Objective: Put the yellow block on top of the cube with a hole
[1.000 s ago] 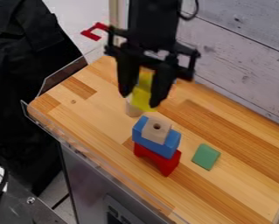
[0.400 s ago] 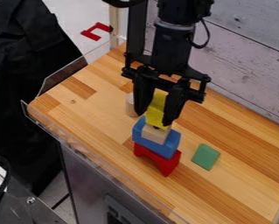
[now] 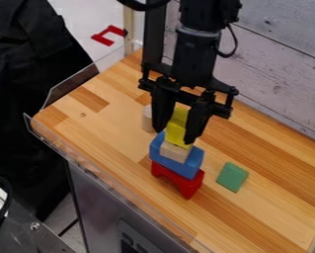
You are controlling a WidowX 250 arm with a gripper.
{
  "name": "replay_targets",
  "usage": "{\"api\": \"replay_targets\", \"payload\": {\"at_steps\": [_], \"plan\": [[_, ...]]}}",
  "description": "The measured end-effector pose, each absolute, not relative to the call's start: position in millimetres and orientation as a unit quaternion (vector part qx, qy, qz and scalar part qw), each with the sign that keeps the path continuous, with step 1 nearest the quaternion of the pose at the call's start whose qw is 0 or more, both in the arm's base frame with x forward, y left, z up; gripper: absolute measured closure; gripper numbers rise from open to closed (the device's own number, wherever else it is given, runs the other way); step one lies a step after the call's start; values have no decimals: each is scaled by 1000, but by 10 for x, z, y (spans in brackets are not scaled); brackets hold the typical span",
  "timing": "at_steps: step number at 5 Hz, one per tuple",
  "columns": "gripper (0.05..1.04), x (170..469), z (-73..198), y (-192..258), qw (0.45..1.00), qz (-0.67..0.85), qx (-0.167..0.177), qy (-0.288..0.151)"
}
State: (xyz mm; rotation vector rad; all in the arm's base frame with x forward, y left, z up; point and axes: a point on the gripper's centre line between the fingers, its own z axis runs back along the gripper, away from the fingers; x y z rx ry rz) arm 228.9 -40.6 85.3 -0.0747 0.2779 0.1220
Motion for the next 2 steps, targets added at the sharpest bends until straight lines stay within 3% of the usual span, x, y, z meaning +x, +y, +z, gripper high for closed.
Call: {"api": "replay_targets", "payload": {"at_steps": [1, 2], "plan": [[220, 2266, 832, -405, 985, 71, -37, 152], [79, 2249, 854, -375, 982, 97, -35, 158]]}}
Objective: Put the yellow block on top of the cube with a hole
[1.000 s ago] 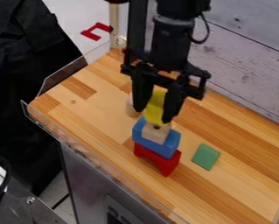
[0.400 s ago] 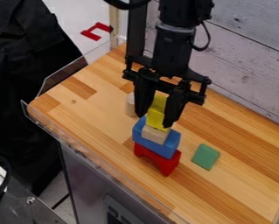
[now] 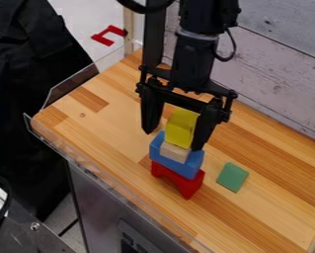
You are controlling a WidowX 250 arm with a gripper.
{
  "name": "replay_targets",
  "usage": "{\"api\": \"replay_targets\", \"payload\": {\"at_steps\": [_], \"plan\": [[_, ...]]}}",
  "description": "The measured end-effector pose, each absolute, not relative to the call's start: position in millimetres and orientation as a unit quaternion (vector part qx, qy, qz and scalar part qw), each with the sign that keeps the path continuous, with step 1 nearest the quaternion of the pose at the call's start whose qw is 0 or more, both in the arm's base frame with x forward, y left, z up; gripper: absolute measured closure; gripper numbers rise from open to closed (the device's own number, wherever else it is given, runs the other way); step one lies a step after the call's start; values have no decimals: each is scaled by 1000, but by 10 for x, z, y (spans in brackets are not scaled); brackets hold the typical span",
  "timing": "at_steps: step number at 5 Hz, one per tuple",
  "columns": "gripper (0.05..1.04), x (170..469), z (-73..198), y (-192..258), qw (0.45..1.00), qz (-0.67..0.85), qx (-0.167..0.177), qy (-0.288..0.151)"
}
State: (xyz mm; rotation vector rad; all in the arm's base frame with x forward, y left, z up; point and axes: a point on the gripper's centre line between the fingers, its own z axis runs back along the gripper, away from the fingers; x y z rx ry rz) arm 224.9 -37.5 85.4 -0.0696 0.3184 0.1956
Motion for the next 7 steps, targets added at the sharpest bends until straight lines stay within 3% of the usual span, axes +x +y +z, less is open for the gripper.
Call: {"api": "replay_targets", "payload": {"at_steps": [2, 3, 5, 7], "plan": [[83, 2590, 1457, -201, 986, 151, -41, 61], [83, 2729, 1551, -56, 983, 172, -53, 47], [83, 2795, 1145, 235, 979, 180, -40, 90], [83, 2696, 913, 327, 987, 137, -2, 90]]}}
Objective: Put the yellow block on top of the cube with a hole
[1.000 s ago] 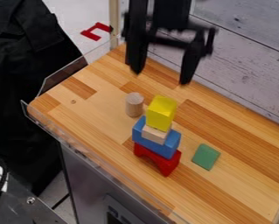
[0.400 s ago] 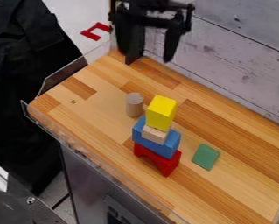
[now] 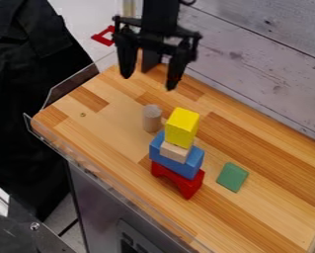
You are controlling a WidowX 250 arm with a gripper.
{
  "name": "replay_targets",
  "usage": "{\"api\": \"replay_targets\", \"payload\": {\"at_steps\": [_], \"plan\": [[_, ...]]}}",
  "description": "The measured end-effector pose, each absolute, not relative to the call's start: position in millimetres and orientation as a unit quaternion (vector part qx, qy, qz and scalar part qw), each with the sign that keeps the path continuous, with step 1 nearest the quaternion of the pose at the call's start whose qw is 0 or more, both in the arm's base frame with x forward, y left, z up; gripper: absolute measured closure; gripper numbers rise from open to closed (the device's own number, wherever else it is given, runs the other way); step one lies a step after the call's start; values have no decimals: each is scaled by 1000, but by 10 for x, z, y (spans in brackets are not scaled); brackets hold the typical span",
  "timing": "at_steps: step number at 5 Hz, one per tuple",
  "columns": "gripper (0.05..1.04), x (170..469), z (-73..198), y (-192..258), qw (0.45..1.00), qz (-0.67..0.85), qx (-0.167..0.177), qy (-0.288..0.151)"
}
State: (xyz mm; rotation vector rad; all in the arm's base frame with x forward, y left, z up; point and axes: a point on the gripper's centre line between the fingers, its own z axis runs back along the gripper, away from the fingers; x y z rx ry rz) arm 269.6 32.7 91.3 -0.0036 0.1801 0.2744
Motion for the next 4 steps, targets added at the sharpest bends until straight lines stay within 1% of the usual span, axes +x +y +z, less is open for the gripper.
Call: {"api": "replay_targets", "payload": {"at_steps": [1, 2, 4], "plan": [[83, 2669, 938, 336, 990, 123, 1, 65], [83, 2690, 939, 293, 990, 132, -17, 54], [83, 2689, 939, 301, 989, 134, -17, 54]]}}
